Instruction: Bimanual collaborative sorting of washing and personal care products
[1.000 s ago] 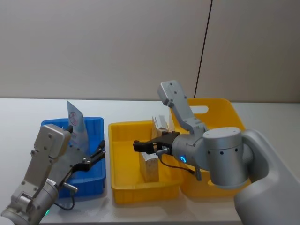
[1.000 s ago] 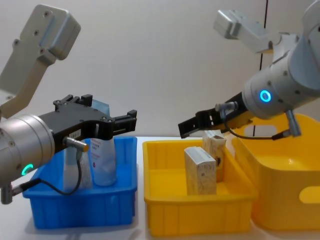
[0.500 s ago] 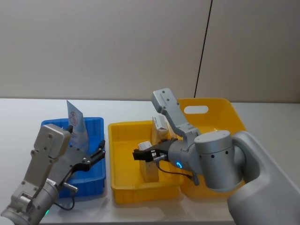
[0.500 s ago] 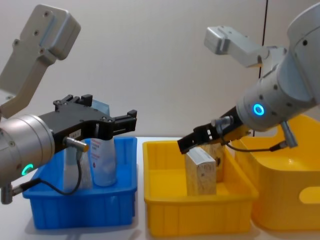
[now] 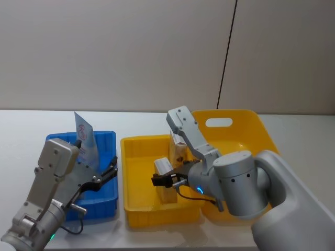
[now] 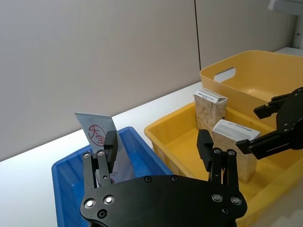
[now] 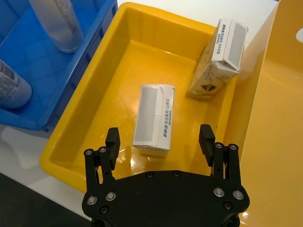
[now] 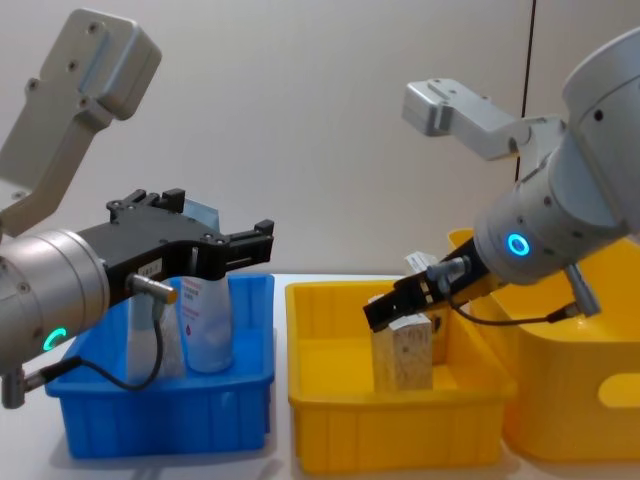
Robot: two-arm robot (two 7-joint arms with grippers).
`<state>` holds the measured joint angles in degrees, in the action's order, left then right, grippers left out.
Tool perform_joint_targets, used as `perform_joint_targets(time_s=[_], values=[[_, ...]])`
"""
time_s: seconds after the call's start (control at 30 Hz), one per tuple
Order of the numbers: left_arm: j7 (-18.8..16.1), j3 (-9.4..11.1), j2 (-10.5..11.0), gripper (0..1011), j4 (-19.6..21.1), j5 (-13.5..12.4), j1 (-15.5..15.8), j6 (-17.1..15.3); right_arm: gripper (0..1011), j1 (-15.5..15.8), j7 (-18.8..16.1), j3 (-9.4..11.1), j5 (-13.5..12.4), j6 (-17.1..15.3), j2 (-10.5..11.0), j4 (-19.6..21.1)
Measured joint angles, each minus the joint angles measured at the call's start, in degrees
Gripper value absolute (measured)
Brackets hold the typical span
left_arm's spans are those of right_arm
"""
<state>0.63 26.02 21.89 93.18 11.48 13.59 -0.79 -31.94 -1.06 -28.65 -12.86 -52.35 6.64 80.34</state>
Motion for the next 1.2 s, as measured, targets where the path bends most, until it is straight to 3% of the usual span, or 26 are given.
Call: perform_joint_targets(time_s=[0.7,1.2], values=[[0.0,0.0,0.0,1001,0.0,0.0,0.0,0.0,1003,-1.8,-1.9,-1.5,1.5,3.5,-0.9,-4.3],[0.0,0.0,0.0,1001,0.0,0.0,0.0,0.0,1003,-3.0,-2.5,-2.3,2.9,3.5,-1.1,-7.3]])
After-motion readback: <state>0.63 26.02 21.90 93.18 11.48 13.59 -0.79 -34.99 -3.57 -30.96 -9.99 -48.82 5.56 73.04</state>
